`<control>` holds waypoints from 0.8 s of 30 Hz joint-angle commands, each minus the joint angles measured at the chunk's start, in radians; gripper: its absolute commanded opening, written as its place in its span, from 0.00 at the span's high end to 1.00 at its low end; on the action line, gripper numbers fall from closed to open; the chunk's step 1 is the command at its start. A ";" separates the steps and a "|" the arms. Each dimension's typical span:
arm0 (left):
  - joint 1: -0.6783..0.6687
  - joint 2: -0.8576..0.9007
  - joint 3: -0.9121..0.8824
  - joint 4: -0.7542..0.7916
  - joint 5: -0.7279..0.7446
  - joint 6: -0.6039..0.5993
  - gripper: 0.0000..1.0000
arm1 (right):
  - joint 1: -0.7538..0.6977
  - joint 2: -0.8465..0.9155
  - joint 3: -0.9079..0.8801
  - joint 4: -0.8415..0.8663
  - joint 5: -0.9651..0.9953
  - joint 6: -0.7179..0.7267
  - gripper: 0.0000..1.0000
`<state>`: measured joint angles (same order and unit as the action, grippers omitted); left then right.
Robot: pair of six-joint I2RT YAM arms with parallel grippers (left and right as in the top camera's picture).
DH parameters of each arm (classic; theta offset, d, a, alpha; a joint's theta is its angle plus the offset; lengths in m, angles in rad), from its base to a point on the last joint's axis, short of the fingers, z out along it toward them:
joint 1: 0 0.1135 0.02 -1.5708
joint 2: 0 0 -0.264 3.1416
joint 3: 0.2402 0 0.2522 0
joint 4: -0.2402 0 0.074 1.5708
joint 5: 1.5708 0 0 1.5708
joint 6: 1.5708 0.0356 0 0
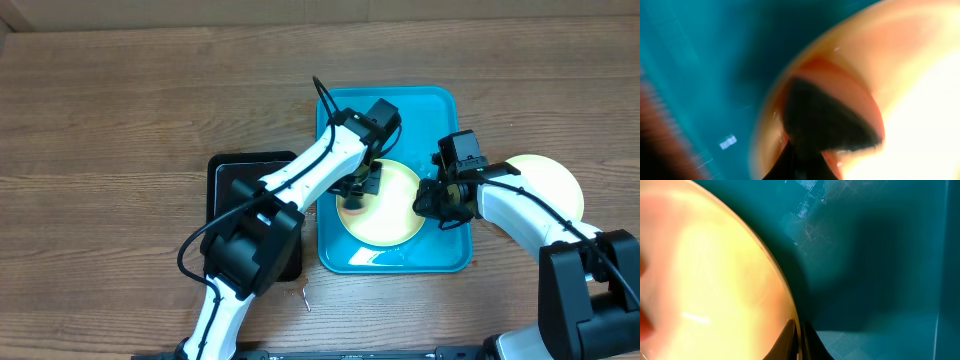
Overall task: Clean dirty plates on tray and stack at the side
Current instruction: 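Scrub the held yellow plate with the sponge in the left gripper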
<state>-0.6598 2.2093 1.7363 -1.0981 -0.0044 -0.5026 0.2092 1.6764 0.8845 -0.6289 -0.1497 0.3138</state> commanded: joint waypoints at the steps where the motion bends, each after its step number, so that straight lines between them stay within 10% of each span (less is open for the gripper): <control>1: 0.011 0.012 0.041 -0.091 -0.133 -0.014 0.96 | -0.001 0.014 -0.021 -0.004 0.051 -0.002 0.96; 24: -0.033 0.092 -0.015 0.260 0.609 0.003 0.96 | -0.001 0.014 -0.021 0.013 0.051 -0.002 0.96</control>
<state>-0.6815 2.2639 1.7351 -0.8246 0.4168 -0.5022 0.2092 1.6764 0.8833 -0.6212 -0.1513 0.3138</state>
